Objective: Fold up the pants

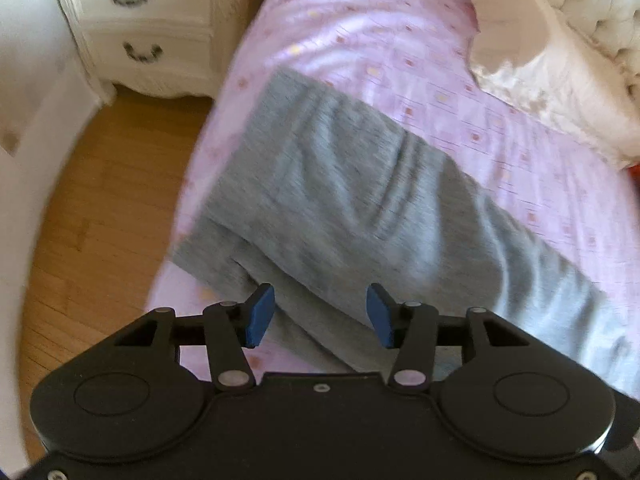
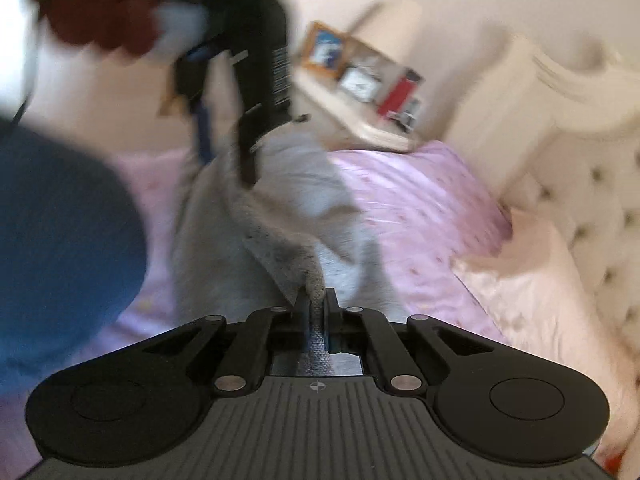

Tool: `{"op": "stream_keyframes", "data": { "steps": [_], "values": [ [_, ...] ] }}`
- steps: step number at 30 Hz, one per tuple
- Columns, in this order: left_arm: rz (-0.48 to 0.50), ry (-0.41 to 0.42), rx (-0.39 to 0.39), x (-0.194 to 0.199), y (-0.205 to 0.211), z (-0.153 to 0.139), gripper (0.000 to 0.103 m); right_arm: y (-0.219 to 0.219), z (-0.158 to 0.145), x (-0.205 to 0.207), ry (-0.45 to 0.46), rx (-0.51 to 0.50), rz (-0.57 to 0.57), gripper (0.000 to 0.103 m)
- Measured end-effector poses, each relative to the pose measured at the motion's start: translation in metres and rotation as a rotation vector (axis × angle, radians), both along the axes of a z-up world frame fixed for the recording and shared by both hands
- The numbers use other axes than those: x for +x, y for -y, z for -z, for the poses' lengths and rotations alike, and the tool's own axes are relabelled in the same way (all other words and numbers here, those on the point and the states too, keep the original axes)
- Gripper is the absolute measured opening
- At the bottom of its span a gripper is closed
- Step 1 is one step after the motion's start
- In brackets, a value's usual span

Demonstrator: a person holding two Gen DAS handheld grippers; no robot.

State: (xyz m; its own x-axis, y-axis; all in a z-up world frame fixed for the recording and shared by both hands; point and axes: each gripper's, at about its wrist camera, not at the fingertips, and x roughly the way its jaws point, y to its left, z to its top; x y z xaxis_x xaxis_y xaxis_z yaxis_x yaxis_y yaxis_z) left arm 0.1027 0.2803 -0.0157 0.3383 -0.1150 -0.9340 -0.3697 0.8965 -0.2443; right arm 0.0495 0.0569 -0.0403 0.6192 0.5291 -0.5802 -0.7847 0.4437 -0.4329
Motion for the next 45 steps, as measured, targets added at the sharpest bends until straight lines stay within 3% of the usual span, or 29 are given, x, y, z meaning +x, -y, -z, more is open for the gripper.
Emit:
{"op": "stream_keyframes", "data": {
  "steps": [3, 8, 13, 16, 19, 22, 25, 28, 33, 35, 36, 37, 41, 45],
  "values": [
    [-0.009, -0.014, -0.1, -0.003, 0.008, 0.003, 0.057, 0.007, -0.012, 0.017, -0.076, 0.068, 0.07, 0.006],
    [-0.031, -0.035, -0.224, -0.001, 0.024, 0.013, 0.057, 0.011, -0.014, 0.03, -0.107, 0.103, 0.097, 0.006],
    [-0.154, -0.046, -0.384, 0.0, 0.022, 0.03, 0.057, 0.013, -0.014, 0.032, -0.13, 0.117, 0.105, 0.006],
    [-0.226, 0.006, -0.484, -0.007, 0.025, 0.03, 0.06, 0.012, -0.014, 0.03, -0.132, 0.117, 0.1, 0.006],
    [-0.278, 0.063, -0.513, -0.008, 0.031, 0.029, 0.068, 0.012, -0.014, 0.029, -0.143, 0.116, 0.102, 0.006],
    [-0.291, 0.123, -0.537, -0.006, 0.039, 0.028, 0.068, 0.013, -0.014, 0.027, -0.148, 0.115, 0.098, 0.006],
    [-0.293, 0.165, -0.47, -0.004, 0.042, 0.022, 0.069, 0.014, -0.015, 0.024, -0.153, 0.119, 0.091, 0.006],
    [-0.34, 0.129, -0.378, -0.001, 0.037, 0.027, 0.069, 0.014, -0.015, 0.022, -0.16, 0.123, 0.089, 0.006],
    [-0.48, 0.081, -0.131, -0.003, 0.017, 0.025, 0.067, 0.012, -0.009, 0.018, -0.182, 0.112, 0.074, 0.006],
    [-0.479, 0.069, -0.073, 0.002, 0.01, 0.025, 0.059, 0.009, -0.005, 0.016, -0.187, 0.106, 0.067, 0.006],
    [-0.466, 0.069, -0.065, 0.005, 0.006, 0.026, 0.04, 0.008, -0.004, 0.015, -0.192, 0.103, 0.066, 0.006],
    [-0.447, 0.055, -0.047, 0.011, 0.004, 0.027, 0.012, 0.007, -0.003, 0.014, -0.193, 0.101, 0.065, 0.006],
    [-0.402, 0.036, 0.026, 0.02, 0.002, 0.02, 0.008, 0.008, -0.011, 0.007, -0.218, 0.13, 0.048, 0.006],
    [-0.315, 0.086, 0.145, 0.01, 0.011, -0.013, 0.008, 0.005, -0.004, -0.001, -0.275, 0.119, 0.022, 0.006]
  ]
}}
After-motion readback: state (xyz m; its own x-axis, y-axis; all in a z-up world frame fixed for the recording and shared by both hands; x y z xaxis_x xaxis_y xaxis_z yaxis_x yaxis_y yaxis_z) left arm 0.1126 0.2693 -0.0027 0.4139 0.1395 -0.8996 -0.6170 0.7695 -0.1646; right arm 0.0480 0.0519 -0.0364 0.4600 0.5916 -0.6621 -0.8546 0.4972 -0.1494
